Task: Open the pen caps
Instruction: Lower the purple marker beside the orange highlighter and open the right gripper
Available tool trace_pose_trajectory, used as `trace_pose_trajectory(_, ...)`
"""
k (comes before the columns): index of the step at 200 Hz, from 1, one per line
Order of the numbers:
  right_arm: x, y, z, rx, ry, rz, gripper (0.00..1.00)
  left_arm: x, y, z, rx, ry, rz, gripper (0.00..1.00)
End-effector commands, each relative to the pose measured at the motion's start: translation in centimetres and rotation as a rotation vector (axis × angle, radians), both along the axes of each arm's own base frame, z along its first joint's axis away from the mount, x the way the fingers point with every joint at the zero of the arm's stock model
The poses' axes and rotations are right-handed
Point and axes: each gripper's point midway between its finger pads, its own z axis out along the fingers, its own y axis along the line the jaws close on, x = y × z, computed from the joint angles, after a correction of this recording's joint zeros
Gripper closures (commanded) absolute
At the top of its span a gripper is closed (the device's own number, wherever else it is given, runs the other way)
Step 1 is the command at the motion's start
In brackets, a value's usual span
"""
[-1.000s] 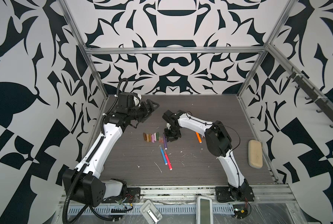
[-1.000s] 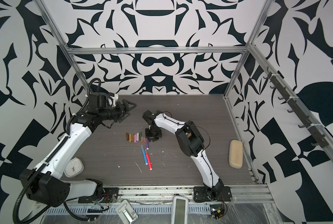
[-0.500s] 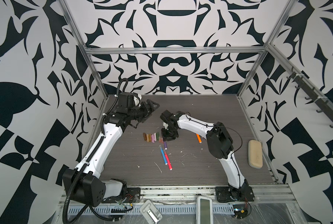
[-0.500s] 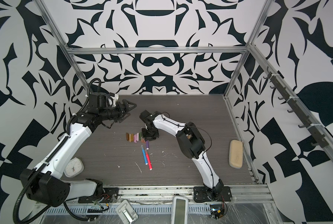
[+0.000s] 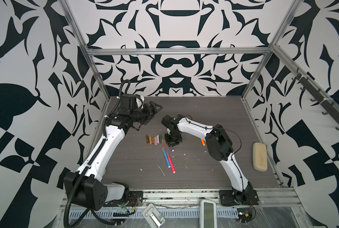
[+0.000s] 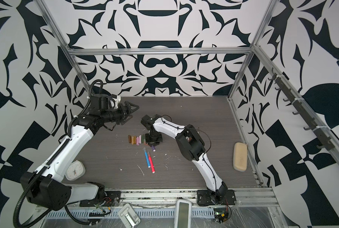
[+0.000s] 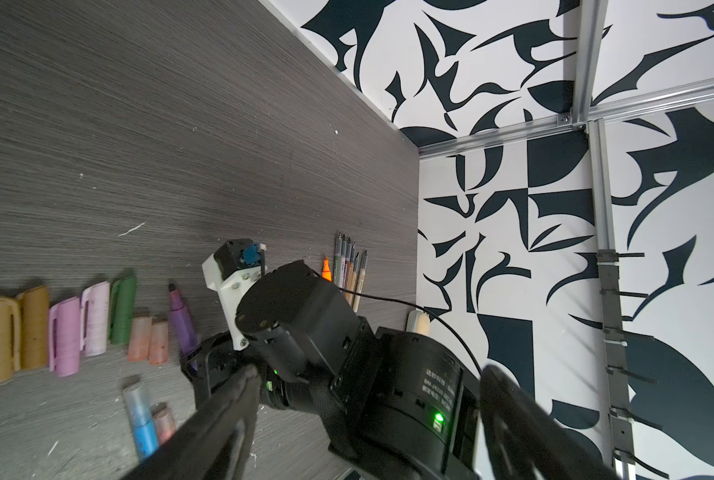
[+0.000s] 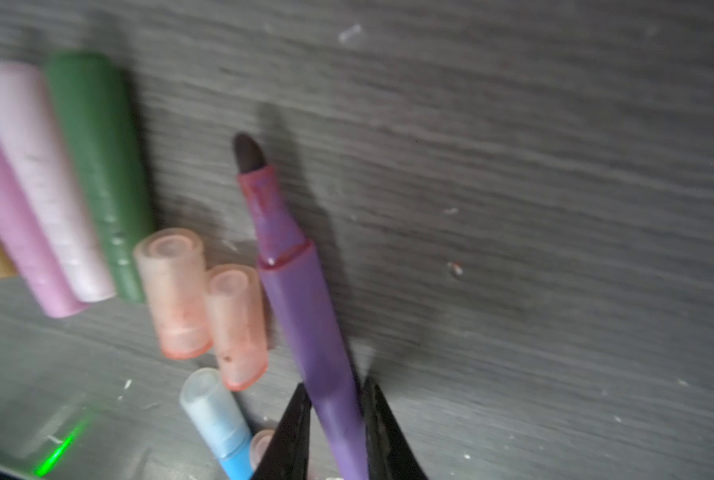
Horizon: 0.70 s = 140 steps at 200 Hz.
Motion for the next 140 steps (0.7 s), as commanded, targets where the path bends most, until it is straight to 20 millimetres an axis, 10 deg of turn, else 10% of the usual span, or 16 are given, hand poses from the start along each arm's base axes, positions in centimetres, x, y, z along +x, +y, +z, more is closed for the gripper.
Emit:
trace_pose_trajectory(1, -0.2, -1.1, 0.8, -0.047, -0.017, -0.016, 0.76, -0.1, 0.1, 0.6, -0.01, -0.005, 0.0, 0.14)
trace_pose_trajectory(50, 0.5, -4.3, 1.1, -0.106, -0.043, -0.063, 0.81, -0.4, 0.2, 0.5, -0.01, -0.003, -0.001, 0.14)
trace_pose_trajectory(140, 2.3, -18.6, 2.0, -0.319, -0.091, 0.01, 0.81, -0.6, 0.2, 0.4, -0.026, 0.006, 0.0, 0.14)
